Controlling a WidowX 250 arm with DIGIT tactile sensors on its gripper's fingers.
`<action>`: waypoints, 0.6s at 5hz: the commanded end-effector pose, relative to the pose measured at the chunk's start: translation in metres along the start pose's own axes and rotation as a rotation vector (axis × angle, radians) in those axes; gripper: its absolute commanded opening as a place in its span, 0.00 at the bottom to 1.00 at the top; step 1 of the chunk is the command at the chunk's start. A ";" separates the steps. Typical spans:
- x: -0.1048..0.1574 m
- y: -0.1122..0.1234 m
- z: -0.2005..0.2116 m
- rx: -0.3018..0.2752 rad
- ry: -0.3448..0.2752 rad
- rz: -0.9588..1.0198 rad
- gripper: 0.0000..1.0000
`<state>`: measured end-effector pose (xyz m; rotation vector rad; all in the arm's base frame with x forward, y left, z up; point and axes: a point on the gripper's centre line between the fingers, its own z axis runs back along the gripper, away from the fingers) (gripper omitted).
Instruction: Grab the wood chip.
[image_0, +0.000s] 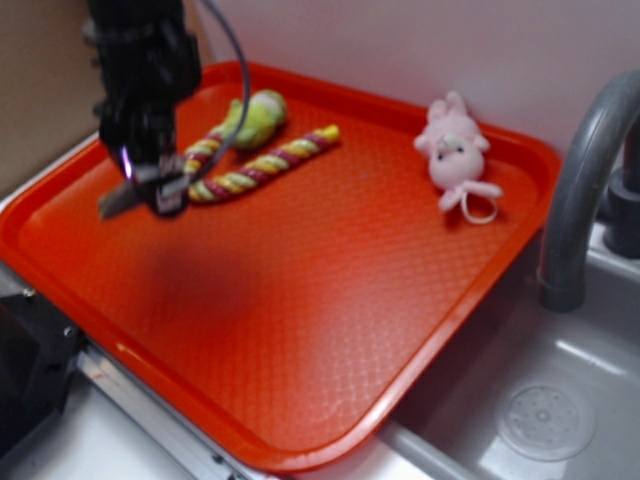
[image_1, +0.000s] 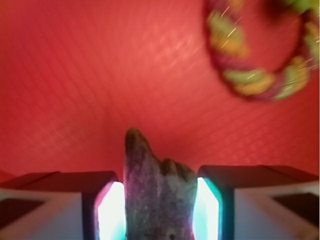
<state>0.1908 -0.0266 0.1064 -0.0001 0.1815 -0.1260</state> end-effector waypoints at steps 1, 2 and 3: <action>-0.002 0.002 0.102 -0.110 -0.227 0.083 0.00; -0.013 0.011 0.142 -0.142 -0.349 0.070 0.00; -0.009 0.018 0.132 -0.145 -0.313 0.008 0.00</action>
